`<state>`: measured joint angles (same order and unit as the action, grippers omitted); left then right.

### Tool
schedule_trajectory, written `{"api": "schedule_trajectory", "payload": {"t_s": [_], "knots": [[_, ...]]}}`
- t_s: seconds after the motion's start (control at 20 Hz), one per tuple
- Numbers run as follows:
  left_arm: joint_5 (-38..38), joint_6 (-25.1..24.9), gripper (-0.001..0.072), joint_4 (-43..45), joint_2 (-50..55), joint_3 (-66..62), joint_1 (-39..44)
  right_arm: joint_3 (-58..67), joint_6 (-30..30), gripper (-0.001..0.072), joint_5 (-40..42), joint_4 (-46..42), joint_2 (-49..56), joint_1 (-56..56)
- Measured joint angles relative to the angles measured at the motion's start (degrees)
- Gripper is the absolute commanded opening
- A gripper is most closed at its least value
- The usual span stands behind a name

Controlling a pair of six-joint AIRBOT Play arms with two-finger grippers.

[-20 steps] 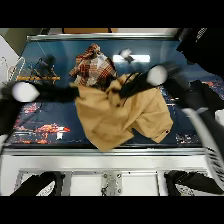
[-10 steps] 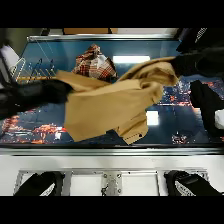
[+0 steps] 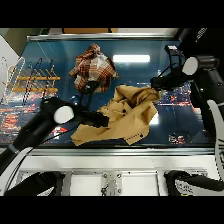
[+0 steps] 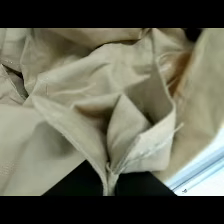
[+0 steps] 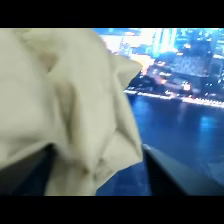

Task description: Fold the clothes and pants, and hang the long-sleeved shirts on hangers.

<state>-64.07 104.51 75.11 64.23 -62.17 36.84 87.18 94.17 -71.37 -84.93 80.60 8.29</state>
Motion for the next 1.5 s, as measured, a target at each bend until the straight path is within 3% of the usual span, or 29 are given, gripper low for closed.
{"api": "schedule_trajectory", "payload": {"t_s": [0.2, 0.5, 0.9, 1.15, 1.5], "knots": [[0.85, -0.04, 0.0015, 0.11, 5.57, -0.66, -2.29, -0.42, -4.7, 0.066, 1.95, 0.02, -1.51, -1.95], [1.07, -0.46, 0.0015, 0.15, 7.45, 0.68, -6.82, -4.04, -11.82, 0.0659, -0.39, 0.22, -14.73, -1.49], [1.53, -1.97, 0.0015, 0.15, 7.69, 1.14, -8.35, -30.4, -18.12, 0.0659, 1.2, 0.74, -38.1, -0.02], [1.68, -2.14, 0.0015, 0.17, 7.69, 1.16, -8.44, -45.99, -20.55, 0.0659, 10.1, 1.62, -43.28, 2.16], [1.68, -2.23, 0.0015, 0.2, 7.69, 1.16, -8.44, -49.42, -17.51, 0.0659, 29.79, 5.31, -37.66, 4.61]]}}
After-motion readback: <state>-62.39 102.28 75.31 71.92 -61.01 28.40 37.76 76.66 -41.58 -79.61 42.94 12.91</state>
